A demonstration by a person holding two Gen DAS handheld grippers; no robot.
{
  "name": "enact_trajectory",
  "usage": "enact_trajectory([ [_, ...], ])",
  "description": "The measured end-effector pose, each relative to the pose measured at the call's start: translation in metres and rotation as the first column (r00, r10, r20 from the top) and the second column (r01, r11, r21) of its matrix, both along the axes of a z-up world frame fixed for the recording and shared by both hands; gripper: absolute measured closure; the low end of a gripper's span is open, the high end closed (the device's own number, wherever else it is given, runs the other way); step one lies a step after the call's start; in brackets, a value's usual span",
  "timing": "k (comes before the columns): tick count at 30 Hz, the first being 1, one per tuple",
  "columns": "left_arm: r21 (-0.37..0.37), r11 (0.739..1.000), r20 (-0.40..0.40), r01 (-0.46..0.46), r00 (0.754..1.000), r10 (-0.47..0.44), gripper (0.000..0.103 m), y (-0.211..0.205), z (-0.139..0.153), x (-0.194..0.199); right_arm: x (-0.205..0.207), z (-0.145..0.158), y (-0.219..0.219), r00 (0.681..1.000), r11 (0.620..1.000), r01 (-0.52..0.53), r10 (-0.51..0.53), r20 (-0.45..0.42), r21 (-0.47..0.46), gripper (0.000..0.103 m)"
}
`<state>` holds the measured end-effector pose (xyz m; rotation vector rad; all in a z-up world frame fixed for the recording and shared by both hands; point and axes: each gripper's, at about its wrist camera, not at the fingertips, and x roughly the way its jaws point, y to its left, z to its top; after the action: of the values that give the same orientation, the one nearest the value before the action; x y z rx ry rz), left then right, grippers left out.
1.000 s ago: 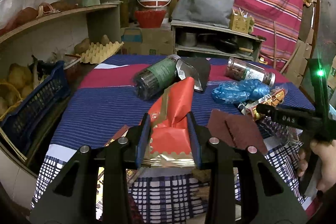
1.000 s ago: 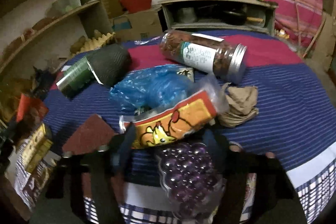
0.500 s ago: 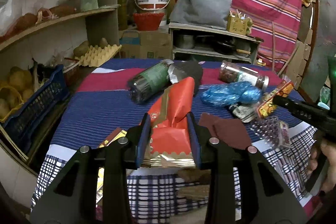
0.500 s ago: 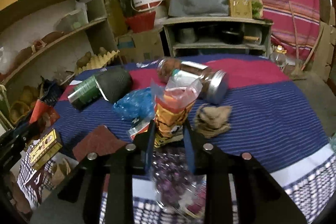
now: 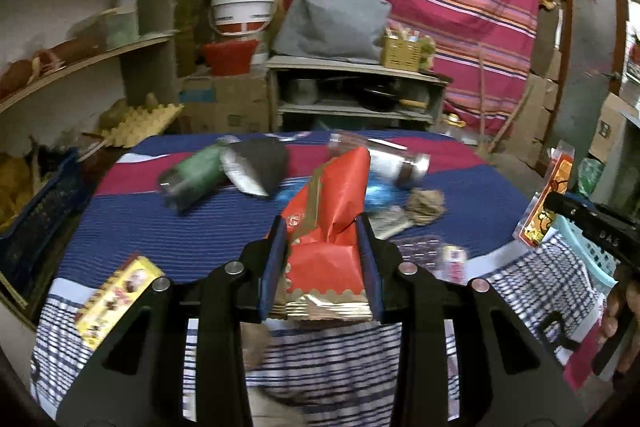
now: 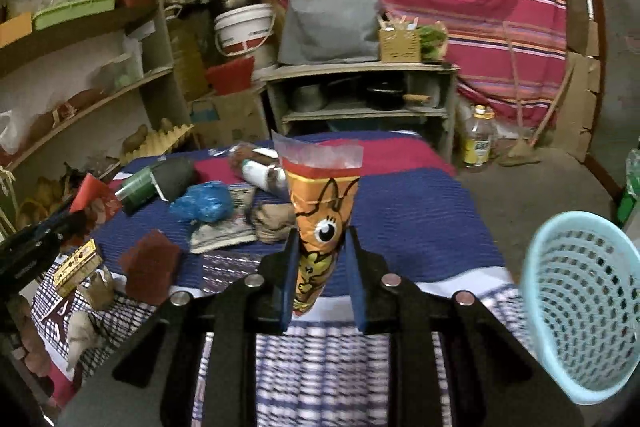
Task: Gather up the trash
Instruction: 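Carry both wrappers over the light blue basket and open both tools to drop them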
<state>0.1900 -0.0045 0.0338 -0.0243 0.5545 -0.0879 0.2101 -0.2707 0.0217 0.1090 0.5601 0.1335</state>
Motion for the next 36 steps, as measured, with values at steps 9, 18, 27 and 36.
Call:
enact_trajectory([
  [9, 0.002, 0.99, 0.026, 0.144, 0.989, -0.144, 0.069, -0.101, 0.009, 0.007, -0.042, 0.019, -0.102, 0.988, 0.99, 0.142, -0.142, 0.054, 0.006, 0.08],
  [18, -0.007, 0.929, 0.067, 0.371, 0.927, -0.37, 0.069, -0.241, 0.014, 0.003, -0.076, 0.022, -0.212, 0.944, 0.946, 0.324, -0.323, 0.064, -0.005, 0.08],
  [27, -0.007, 0.857, 0.059, 0.515, 0.856, -0.513, 0.069, -0.342, -0.001, -0.001, -0.082, 0.004, -0.267, 0.916, 0.916, 0.4, -0.4, 0.038, -0.001, 0.08],
  [36, -0.002, 0.83, 0.023, 0.558, 0.83, -0.558, 0.059, -0.392, -0.018, 0.018, -0.084, -0.015, -0.29, 0.903, 0.903, 0.43, -0.43, 0.011, 0.007, 0.08],
])
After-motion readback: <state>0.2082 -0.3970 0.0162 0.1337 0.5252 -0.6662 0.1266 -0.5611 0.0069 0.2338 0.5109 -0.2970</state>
